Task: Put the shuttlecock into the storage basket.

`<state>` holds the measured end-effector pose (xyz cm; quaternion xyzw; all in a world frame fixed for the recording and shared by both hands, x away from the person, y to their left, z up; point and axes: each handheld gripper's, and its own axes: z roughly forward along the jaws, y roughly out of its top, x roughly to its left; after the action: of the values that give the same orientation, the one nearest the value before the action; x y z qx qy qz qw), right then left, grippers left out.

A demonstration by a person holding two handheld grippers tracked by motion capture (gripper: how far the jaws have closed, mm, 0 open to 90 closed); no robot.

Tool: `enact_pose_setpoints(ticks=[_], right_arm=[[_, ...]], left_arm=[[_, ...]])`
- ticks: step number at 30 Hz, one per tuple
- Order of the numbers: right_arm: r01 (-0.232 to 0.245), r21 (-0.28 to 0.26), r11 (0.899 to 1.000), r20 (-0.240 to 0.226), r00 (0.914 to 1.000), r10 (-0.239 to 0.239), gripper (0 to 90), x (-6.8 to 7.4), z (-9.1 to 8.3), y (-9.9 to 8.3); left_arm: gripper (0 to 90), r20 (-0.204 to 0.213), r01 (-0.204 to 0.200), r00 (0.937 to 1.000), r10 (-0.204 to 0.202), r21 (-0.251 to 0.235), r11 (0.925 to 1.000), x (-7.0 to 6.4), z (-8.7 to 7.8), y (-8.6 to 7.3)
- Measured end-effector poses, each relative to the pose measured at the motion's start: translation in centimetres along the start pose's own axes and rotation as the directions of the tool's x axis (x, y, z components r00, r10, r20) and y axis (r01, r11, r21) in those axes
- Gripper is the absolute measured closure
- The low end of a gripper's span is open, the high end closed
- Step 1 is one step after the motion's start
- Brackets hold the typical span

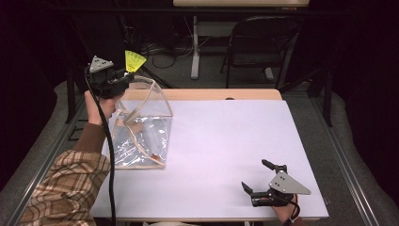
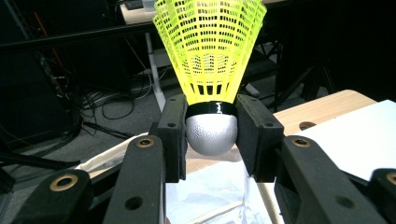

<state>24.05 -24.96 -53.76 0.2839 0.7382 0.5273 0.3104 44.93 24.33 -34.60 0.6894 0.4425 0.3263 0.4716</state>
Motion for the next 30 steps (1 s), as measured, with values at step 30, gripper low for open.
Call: enact_pose_setpoints(ticks=[30], right_arm=[[-0.004,0.001,1.000,0.000,1.0000,0.004,0.3,0.1,0.1,0.0]], left_arm=[[64.7,-0.012,0.028,0.9996,-0.027,0.029,0.9992,1.4,-0.7,-2.2]])
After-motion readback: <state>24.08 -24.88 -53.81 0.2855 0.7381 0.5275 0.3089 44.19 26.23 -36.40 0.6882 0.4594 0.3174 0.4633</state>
